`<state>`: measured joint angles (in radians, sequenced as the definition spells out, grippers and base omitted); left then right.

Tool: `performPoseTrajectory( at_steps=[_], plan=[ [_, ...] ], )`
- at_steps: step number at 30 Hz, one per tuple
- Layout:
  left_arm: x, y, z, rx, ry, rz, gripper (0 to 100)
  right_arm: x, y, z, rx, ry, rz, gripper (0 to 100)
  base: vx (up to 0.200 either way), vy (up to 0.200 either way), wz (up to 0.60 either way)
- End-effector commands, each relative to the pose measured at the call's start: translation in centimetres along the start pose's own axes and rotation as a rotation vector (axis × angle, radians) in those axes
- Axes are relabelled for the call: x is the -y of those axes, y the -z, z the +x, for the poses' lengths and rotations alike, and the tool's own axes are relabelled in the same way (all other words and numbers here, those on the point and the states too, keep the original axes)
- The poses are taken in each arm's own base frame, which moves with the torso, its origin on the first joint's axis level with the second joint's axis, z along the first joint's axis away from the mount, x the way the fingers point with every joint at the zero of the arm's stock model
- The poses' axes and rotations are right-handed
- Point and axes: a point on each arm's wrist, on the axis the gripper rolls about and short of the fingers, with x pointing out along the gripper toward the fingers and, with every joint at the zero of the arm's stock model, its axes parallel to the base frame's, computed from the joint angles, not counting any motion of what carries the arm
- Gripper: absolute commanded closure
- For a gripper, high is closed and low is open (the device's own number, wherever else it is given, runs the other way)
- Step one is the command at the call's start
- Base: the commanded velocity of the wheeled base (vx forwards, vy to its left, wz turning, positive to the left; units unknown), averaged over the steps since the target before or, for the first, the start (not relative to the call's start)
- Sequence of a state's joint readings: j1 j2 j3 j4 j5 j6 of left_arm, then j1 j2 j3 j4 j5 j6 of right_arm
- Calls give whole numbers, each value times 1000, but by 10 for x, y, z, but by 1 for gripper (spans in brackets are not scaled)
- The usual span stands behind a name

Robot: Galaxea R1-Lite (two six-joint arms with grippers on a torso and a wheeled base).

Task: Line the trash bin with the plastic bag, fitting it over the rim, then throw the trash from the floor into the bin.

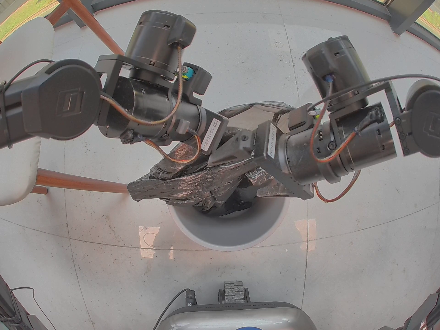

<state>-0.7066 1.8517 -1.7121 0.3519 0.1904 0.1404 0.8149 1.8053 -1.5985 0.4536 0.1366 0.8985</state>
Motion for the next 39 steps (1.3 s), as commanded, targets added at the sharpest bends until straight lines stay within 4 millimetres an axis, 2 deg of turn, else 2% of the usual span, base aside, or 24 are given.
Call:
performPoseTrajectory(
  at_steps=[1, 7, 16, 34, 35, 39],
  plan=[
    [1, 0, -1, 0, 5, 0, 100, 2, -4, 25, 12, -11, 50, 0, 0, 0, 0],
    [1, -1, -1, 4, 5, -1, 100, 9, -6, 40, 8, 13, 68, 0, 0, 0, 0],
    [1, -1, -1, 6, 4, -1, 100, 21, -25, 43, 50, 33, 98, 0, 0, 0, 0],
    [1, -1, -1, 6, 4, -1, 100, 30, -34, 44, 68, 51, 118, 0, 0, 0, 0],
    [1, -1, -1, 6, 4, -1, 100, 30, -34, 44, 68, 51, 118, 100, 0, 0, 0],
    [0, -1, -1, 7, 4, -1, 100, 30, -33, 44, 64, 53, 117, 100, 0, 0, 0]
  ],
)
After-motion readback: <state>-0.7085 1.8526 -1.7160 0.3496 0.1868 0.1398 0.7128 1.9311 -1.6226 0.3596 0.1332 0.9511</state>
